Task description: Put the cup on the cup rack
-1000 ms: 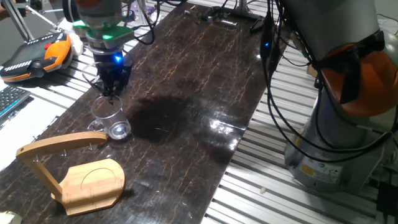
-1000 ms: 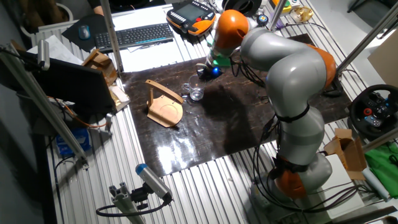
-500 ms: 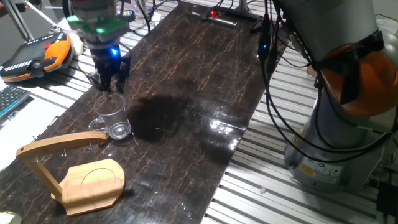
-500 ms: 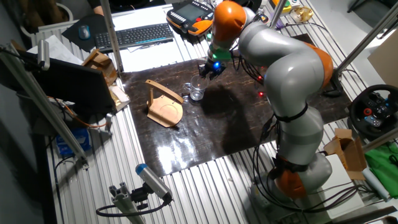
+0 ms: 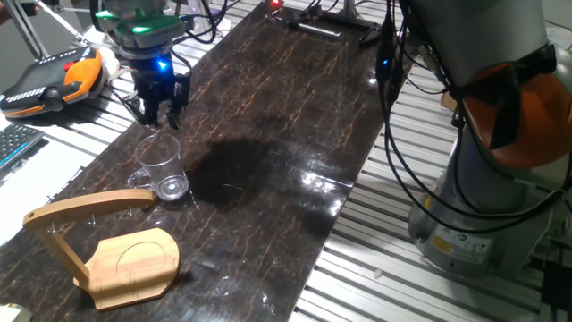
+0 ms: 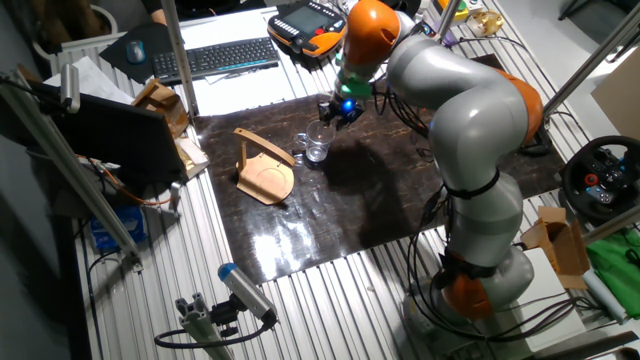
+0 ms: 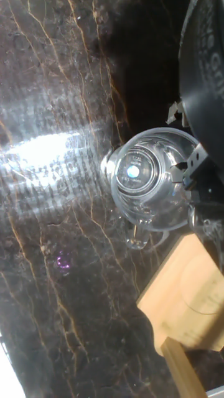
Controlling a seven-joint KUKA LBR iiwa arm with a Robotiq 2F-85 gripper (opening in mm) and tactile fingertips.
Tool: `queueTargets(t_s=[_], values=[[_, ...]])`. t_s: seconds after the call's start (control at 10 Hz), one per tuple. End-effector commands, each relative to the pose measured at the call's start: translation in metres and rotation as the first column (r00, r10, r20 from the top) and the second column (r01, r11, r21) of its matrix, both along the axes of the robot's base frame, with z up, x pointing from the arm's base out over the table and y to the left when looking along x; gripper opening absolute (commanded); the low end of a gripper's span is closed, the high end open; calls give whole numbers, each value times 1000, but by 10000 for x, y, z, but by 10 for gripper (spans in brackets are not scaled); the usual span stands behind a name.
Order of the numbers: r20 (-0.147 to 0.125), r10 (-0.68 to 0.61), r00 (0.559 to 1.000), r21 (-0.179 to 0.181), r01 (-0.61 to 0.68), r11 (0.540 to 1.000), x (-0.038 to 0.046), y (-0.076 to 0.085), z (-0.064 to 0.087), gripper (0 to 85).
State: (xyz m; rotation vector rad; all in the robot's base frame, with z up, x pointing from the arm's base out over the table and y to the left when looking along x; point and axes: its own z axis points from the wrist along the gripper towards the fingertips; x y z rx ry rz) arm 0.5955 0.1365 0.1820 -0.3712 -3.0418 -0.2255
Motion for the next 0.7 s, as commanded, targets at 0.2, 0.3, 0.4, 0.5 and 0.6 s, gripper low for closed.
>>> queueTargets(t_s=[0.2,0.3,0.4,0.5,0.6], values=[[-15,-8,1000,-16,8,1000,2,-22,0,373],[-15,-8,1000,-32,8,999,-10,-39,5,373],[-6,7,1000,-71,-8,997,-12,-48,4,380],[4,55,998,-78,-55,995,-12,-48,4,380],[10,83,997,-66,-82,994,-16,-110,-23,373]])
